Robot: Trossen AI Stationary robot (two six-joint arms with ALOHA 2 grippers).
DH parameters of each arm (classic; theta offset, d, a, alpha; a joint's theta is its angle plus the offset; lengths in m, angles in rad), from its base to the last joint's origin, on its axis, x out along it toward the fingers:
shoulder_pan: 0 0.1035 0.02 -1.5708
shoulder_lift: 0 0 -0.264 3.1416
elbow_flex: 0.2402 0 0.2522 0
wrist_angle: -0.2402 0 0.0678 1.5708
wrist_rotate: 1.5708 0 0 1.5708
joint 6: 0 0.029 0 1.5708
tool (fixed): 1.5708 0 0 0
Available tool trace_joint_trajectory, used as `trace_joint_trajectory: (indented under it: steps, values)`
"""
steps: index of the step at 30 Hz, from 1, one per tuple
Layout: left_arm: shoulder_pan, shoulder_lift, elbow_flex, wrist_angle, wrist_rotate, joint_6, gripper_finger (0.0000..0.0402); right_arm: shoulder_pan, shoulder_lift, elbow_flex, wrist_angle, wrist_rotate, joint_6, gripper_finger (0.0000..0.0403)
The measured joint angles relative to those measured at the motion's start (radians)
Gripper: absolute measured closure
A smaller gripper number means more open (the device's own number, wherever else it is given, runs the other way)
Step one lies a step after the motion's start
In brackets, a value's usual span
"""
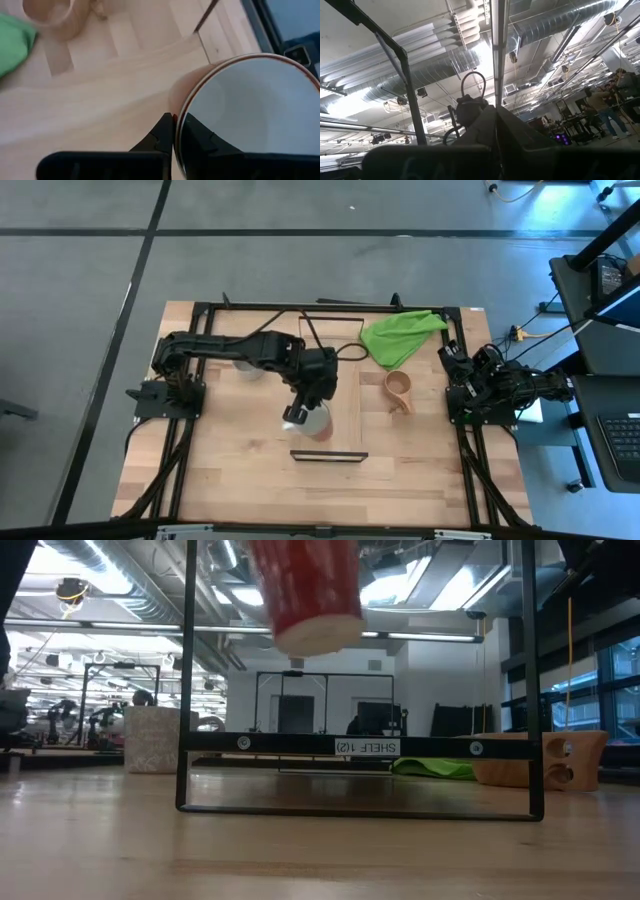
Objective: Stack small to large cups/mugs on shelf
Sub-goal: Put the orange mug on the shelf
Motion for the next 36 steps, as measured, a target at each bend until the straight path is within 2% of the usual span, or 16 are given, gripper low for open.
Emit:
trace_joint_trajectory:
  steps: [8,16,24,29,36]
  values:
    - [0.004,0.02,0.0,0.033,-0.013,-0.007,0.039,0.0,0.0,0.0,0.0,0.0,0.0,0.0386]
    - [0.082,0.04,0.0,0.054,0.007,0.034,0.039,0.0,0.0,0.0,-0.007,0.0,-0.001,0.0386]
    - [0.222,0.043,0.008,0.067,-0.035,0.245,0.039,0.0,0.0,0.0,-0.01,0.0,0.0,0.0386]
    - [0.339,0.122,0.129,0.034,0.004,0.278,0.039,0.0,0.0,0.0,-0.01,0.0,0.0,0.0386]
    - [0.419,0.272,0.351,-0.012,0.052,0.289,0.039,0.0,0.0,0.0,-0.019,-0.001,-0.001,0.0386]
